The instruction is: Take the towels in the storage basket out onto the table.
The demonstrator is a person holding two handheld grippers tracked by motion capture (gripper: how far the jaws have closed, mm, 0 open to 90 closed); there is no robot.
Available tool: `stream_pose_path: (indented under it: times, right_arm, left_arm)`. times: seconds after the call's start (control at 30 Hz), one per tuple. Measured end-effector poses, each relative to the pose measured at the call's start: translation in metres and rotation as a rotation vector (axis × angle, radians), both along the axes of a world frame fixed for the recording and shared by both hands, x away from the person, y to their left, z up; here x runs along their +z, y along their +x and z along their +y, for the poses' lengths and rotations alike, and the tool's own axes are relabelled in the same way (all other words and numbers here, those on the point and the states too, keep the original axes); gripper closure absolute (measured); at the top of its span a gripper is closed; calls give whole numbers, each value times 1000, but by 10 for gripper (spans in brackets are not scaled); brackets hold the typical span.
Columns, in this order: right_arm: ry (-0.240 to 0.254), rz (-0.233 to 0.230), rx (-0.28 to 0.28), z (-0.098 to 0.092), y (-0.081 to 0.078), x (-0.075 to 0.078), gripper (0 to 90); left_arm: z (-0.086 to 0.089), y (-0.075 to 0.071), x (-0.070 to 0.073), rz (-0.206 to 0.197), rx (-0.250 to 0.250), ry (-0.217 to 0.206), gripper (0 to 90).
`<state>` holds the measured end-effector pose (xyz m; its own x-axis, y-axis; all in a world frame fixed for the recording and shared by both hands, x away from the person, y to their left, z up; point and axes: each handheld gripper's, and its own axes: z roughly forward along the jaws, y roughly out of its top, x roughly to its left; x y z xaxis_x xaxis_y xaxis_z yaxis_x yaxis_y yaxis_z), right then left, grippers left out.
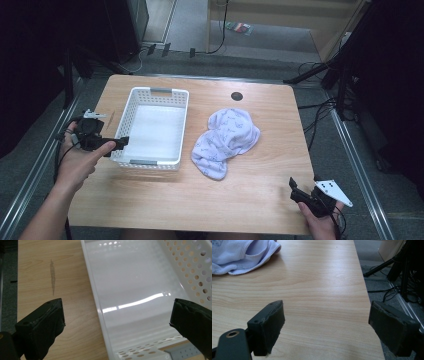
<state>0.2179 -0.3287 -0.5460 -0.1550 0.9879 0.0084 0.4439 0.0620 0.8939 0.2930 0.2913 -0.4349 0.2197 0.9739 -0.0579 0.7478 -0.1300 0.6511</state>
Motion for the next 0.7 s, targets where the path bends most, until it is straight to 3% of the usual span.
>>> stream_pose_path:
  times: [0.3, 0.7]
  right_arm:
    - [1, 2, -2, 0, 0, 0, 138]
    - [1, 3, -4, 0, 0, 0, 138]
  left_arm:
    - [20, -25, -12, -21, 35, -36, 0]
    - [41, -61, -34, -102, 63, -100, 0]
